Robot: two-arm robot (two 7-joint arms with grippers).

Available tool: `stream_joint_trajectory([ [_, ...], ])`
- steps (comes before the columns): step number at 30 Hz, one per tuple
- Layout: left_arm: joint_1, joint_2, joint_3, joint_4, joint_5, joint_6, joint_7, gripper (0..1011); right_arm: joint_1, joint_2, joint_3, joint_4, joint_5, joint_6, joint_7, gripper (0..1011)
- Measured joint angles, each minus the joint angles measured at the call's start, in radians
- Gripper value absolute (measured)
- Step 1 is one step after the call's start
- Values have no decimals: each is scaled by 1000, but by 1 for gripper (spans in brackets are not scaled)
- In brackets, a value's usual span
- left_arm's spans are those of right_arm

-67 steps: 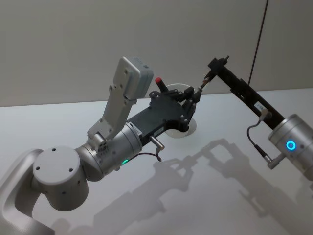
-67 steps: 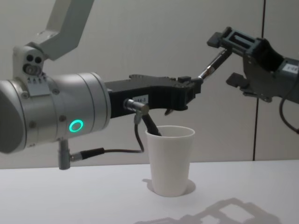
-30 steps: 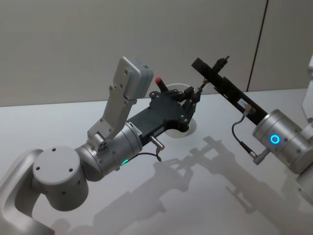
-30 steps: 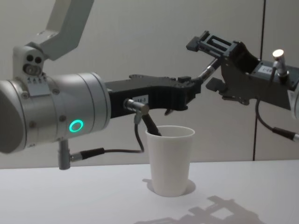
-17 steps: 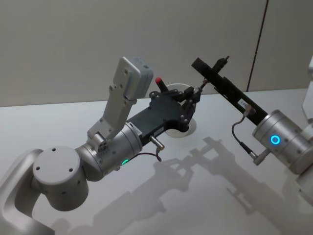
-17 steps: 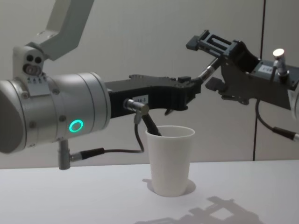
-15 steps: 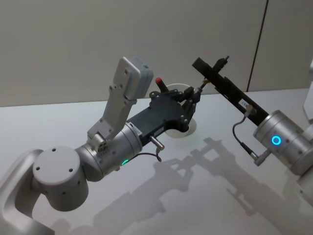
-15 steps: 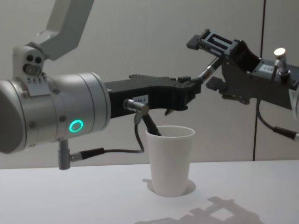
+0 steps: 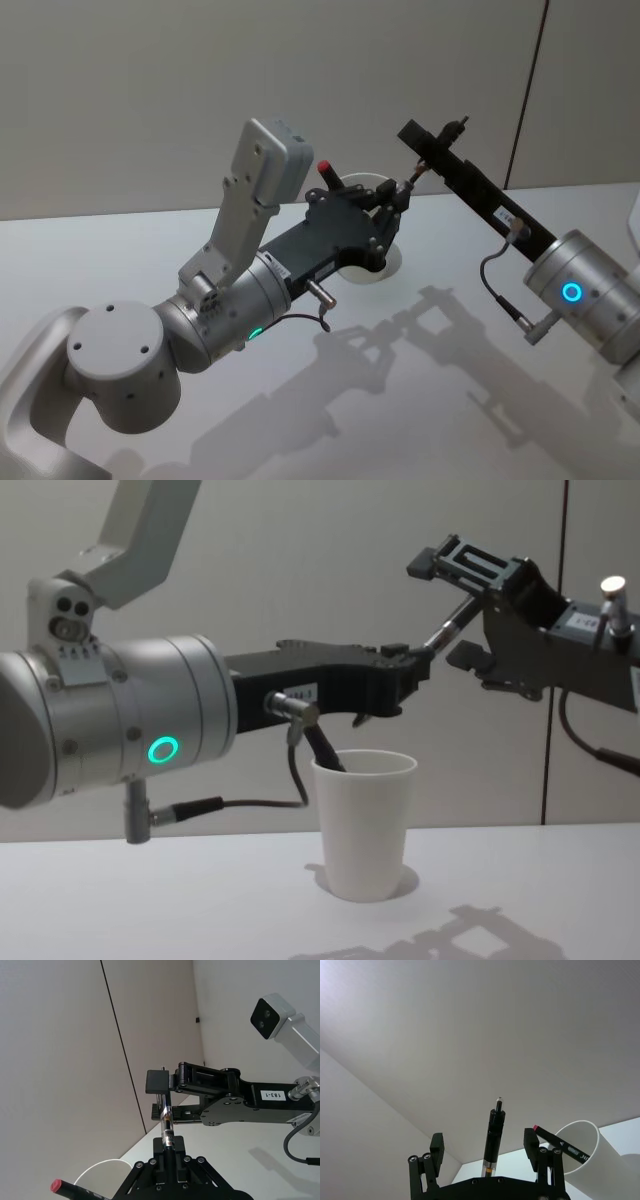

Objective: Place the pen into the pen holder.

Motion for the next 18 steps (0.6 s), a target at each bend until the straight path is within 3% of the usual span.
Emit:
stream_joint_trajectory([
  [10, 0, 0, 0, 0, 0, 0, 0, 121, -4, 4, -1, -7, 7, -1, -3, 996],
  [18, 0, 0, 0, 0, 0, 0, 0, 121, -5, 5, -1, -9, 10, -2, -4, 814],
])
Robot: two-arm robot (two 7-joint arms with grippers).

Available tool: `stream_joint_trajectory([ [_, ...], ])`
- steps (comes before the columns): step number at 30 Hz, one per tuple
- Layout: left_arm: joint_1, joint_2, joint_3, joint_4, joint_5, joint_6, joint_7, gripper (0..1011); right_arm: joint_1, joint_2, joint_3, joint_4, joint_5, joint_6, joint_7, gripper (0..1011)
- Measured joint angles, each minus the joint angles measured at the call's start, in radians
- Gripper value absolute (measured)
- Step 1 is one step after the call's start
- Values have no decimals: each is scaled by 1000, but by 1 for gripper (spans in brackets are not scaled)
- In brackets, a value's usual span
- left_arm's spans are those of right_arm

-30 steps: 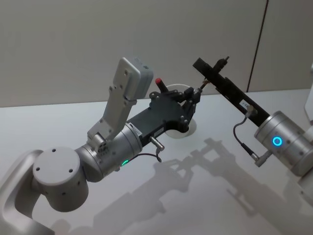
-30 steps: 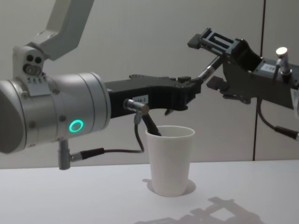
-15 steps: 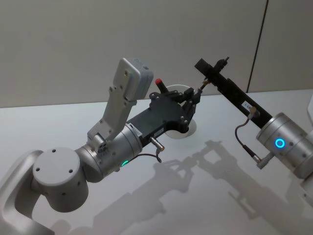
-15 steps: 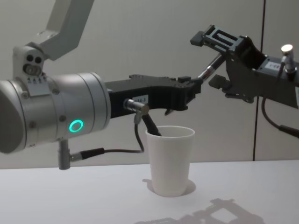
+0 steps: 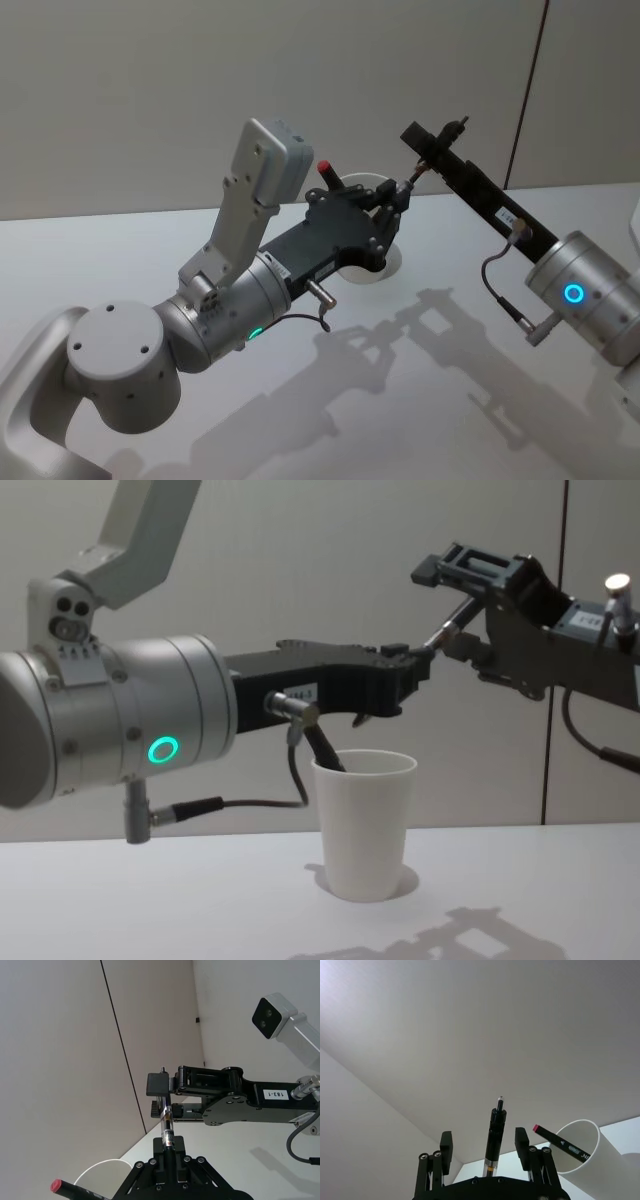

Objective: Place the pen into the pen holder.

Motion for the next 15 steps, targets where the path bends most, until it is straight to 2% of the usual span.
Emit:
stream_joint_trajectory([
  [3, 0, 0, 0, 0, 0, 0, 0, 121, 0, 0, 0, -1, 1, 0, 0, 731],
  [4, 0, 0, 0, 0, 0, 0, 0, 121, 0, 0, 0, -1, 1, 0, -1, 662],
  [5, 0, 0, 0, 0, 0, 0, 0, 121, 0, 0, 0, -1, 1, 0, -1, 662],
  [7, 0, 0, 0, 0, 0, 0, 0, 121, -1, 1, 0, -1, 1, 0, -1, 601],
  [8, 0, 0, 0, 0, 0, 0, 0, 121, -1, 1, 0, -1, 1, 0, -1, 539],
  [11, 0, 0, 0, 0, 0, 0, 0, 121, -1, 1, 0, -2, 1, 0, -1, 481],
  [12, 0, 0, 0, 0, 0, 0, 0, 121, -1, 1, 0, -2, 2, 0, -1, 416],
  [15, 0, 0, 0, 0, 0, 0, 0, 121, -1, 1, 0, -2, 2, 0, -1, 313],
])
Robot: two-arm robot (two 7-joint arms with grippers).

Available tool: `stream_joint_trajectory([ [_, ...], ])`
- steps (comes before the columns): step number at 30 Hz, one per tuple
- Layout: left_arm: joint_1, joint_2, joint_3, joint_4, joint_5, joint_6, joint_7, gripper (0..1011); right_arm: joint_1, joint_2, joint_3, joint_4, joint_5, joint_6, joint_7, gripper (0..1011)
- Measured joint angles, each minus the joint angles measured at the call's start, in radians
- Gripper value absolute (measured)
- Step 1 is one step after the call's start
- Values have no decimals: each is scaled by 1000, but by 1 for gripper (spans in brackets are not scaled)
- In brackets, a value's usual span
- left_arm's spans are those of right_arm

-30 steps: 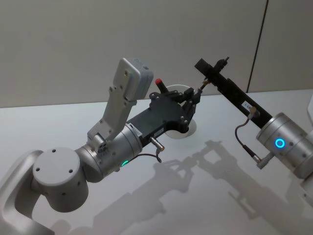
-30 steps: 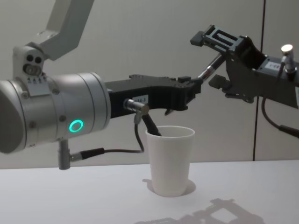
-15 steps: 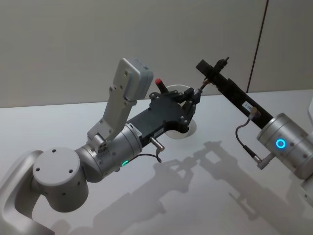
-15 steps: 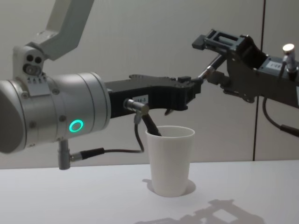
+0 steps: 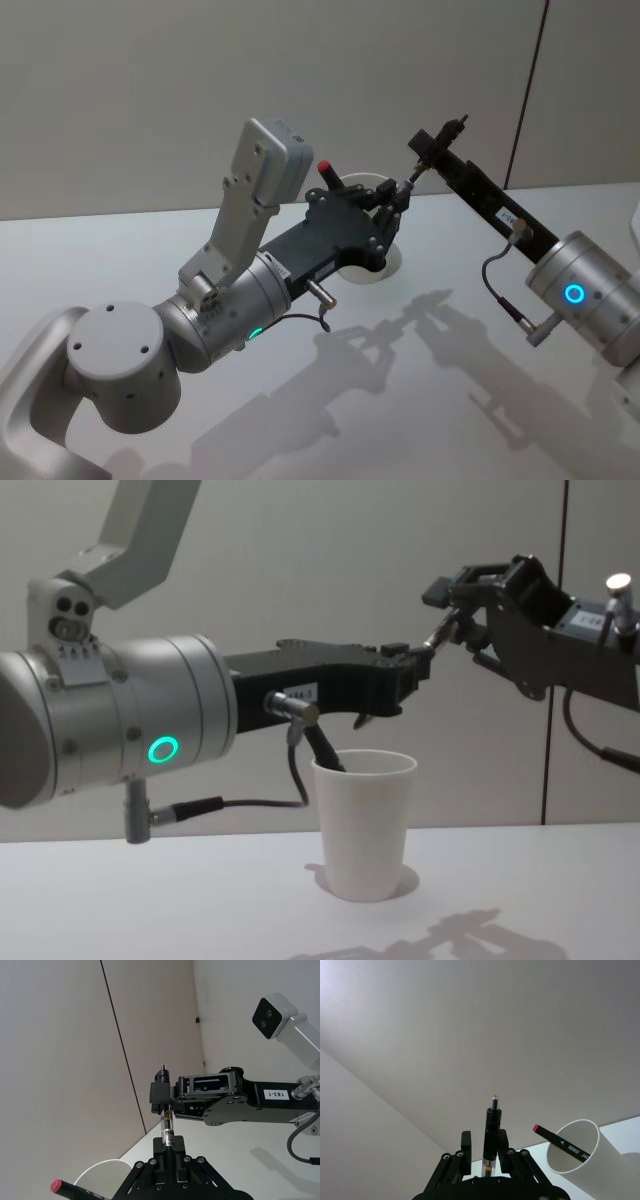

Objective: Place the pen into the pen holder.

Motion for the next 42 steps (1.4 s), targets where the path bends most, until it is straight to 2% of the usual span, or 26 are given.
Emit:
stream_joint_trajectory([
  [7, 0, 0, 0, 0, 0, 0, 0, 121, 0, 0, 0, -1, 1, 0, 0, 130],
  [20, 0, 0, 0, 0, 0, 0, 0, 121, 0, 0, 0, -1, 1, 0, 0, 128],
  [23, 0, 0, 0, 0, 0, 0, 0, 156, 0, 0, 0, -1, 1, 0, 0, 128],
  [32, 0, 0, 0, 0, 0, 0, 0, 451, 0, 0, 0, -1, 1, 0, 1, 128],
  [33, 0, 0, 0, 0, 0, 0, 0, 515, 0, 0, 0, -1, 1, 0, 0, 128],
  [37, 0, 0, 0, 0, 0, 0, 0, 594, 0, 0, 0, -1, 1, 0, 0, 128],
  [42, 0, 0, 0, 0, 0, 0, 0, 770, 0, 0, 0, -1, 1, 0, 0, 128],
])
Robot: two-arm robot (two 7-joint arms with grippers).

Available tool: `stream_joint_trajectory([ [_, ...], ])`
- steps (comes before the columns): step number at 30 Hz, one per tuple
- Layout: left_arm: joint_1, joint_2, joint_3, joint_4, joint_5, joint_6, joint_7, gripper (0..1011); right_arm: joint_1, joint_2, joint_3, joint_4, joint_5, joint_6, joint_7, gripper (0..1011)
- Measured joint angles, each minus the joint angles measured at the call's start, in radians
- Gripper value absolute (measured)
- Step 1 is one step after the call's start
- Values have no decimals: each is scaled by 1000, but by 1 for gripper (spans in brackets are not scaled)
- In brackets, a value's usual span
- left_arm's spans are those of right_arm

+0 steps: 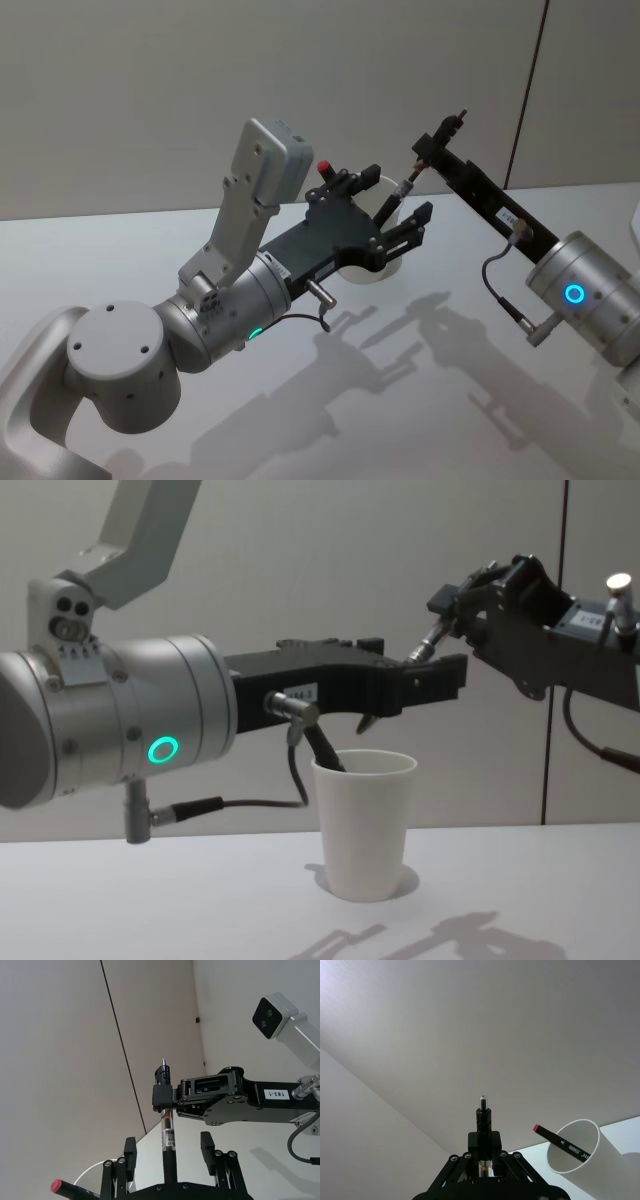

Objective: Place the pen into the pen holder.

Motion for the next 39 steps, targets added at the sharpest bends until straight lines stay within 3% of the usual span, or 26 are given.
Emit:
stream_joint_trajectory([
  [9, 0, 0, 0, 0, 0, 0, 0, 1001, 3, 8, -1, 2, -25, -8, 13, 128],
  [15, 0, 0, 0, 0, 0, 0, 0, 1001, 10, 21, 0, 4, -71, -21, 29, 128],
  [30, 0, 0, 0, 0, 0, 0, 0, 1001, 49, 63, 11, 26, -273, -89, 80, 128],
  [39, 0, 0, 0, 0, 0, 0, 0, 1001, 99, 72, 12, 81, -433, -151, 124, 128],
])
